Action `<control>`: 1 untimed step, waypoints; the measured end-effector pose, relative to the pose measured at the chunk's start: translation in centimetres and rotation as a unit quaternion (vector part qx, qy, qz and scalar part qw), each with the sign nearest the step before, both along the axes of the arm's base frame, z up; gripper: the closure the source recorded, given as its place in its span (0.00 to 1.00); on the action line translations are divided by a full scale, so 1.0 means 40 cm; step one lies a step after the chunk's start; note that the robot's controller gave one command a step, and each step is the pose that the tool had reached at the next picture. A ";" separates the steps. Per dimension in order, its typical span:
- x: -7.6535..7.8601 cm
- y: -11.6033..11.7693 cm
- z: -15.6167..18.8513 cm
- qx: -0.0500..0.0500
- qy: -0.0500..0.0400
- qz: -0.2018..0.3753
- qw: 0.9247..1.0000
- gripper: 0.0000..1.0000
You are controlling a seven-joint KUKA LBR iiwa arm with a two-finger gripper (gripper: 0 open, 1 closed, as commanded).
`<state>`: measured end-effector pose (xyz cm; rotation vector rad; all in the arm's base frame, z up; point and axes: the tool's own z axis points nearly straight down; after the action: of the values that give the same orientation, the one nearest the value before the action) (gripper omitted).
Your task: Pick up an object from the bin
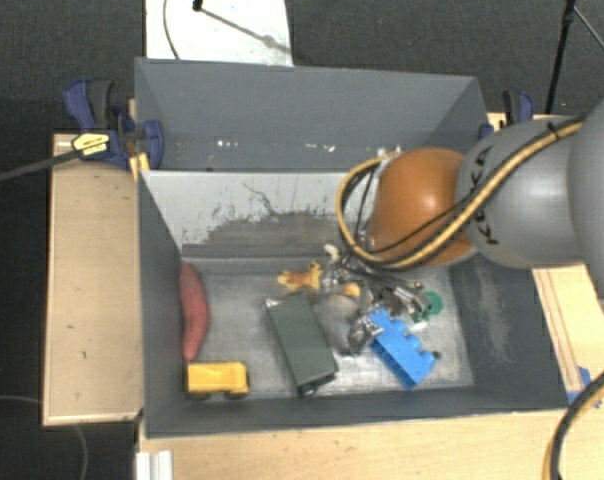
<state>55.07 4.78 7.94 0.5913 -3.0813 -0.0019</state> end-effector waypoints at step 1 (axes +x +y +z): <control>0.009 -0.078 -0.011 0.006 0.001 0.014 1.000 0.00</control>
Offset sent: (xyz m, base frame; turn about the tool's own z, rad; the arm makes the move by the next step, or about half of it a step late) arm 0.0000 0.0000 0.0000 0.0000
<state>55.42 1.65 7.51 0.6355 -3.0736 -0.0206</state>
